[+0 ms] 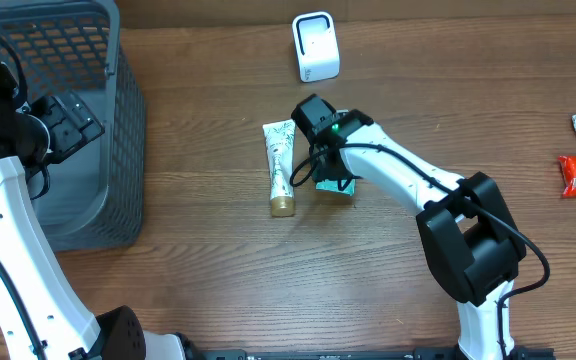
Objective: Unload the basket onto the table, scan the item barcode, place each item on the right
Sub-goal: 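Move the right gripper back to the mint-green tissue pack, then grasp the tissue pack with the right gripper and lift it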
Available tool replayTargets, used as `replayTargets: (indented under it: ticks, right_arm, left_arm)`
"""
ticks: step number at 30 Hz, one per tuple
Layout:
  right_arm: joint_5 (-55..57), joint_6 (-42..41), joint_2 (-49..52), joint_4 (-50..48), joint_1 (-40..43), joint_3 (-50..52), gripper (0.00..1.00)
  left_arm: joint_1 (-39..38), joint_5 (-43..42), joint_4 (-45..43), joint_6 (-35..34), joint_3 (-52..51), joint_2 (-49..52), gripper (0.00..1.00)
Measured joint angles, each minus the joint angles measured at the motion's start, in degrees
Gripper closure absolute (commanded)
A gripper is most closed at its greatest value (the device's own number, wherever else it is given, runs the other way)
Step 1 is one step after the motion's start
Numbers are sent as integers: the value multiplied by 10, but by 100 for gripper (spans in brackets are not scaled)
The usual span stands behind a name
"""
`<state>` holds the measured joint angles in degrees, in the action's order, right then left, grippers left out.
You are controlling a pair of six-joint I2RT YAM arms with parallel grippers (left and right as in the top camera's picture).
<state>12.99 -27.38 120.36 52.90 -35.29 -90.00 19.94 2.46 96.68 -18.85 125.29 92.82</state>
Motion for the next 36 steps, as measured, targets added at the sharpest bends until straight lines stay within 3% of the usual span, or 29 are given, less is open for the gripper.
replayTargets:
  ticks: [5,19,22,27,31,36]
  right_arm:
    - [32,-20,-1,-63,-2,40,44]
    - [114,-31,-13,-105,11,99,45]
    - [119,-31,-14,-107,21,106,67]
    - [112,-38,-16,-83,27,93,88]
    - [66,-38,-16,-21,33,52,96]
    - [-12,-39,-15,21,44,-20,96]
  left_arm:
    - [0,0,0,0,0,0,0]
    - [0,0,0,0,0,0,0]
    - [0,0,0,0,0,0,0]
    - [0,0,0,0,0,0,0]
    - [0,0,0,0,0,0,0]
    - [0,0,0,0,0,0,0]
